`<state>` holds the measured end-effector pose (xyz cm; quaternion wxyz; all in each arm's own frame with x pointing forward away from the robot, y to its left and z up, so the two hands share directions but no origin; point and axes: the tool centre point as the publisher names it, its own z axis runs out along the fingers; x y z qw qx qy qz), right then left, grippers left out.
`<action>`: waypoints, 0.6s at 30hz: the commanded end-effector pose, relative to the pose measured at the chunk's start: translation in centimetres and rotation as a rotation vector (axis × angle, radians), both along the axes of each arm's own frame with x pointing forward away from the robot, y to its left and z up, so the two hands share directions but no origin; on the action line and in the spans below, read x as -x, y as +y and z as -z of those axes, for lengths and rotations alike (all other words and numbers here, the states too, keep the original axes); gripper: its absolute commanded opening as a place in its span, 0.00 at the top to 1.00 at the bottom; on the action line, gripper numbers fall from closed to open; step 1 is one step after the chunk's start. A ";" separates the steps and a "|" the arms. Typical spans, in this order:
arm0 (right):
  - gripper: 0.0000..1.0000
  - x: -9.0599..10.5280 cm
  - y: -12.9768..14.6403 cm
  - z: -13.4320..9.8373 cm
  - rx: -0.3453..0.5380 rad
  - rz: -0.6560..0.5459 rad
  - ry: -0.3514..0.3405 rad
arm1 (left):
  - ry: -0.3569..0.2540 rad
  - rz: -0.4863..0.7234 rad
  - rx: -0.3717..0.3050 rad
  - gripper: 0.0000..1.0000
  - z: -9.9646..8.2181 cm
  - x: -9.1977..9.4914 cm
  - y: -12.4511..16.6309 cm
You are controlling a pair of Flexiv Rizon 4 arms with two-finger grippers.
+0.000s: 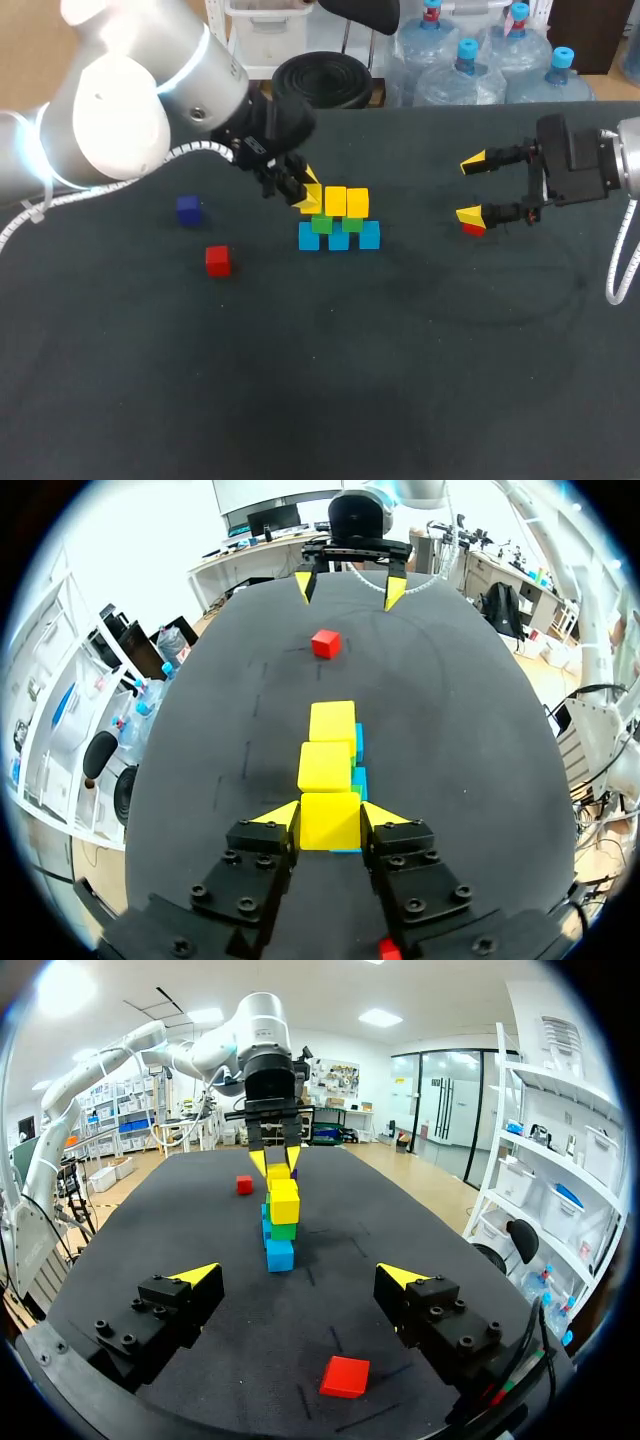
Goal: Place the blue cubes, place green cubes on the blue cubes, place the yellow cubes on the green cubes, then place the red cubes on the yellow cubes, and place purple cube on the red cubes.
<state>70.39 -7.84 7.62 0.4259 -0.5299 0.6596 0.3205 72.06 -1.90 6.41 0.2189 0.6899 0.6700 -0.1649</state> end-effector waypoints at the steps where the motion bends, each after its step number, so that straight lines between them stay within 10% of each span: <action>1: 0.00 0.0 0.0 0.1 -0.001 0.000 -0.002 | -0.004 0.001 -0.002 1.00 0.0 0.1 -0.1; 18: 0.00 0.0 0.0 0.1 -0.001 0.000 -0.002 | -0.011 -0.004 0.003 1.00 0.2 0.0 0.0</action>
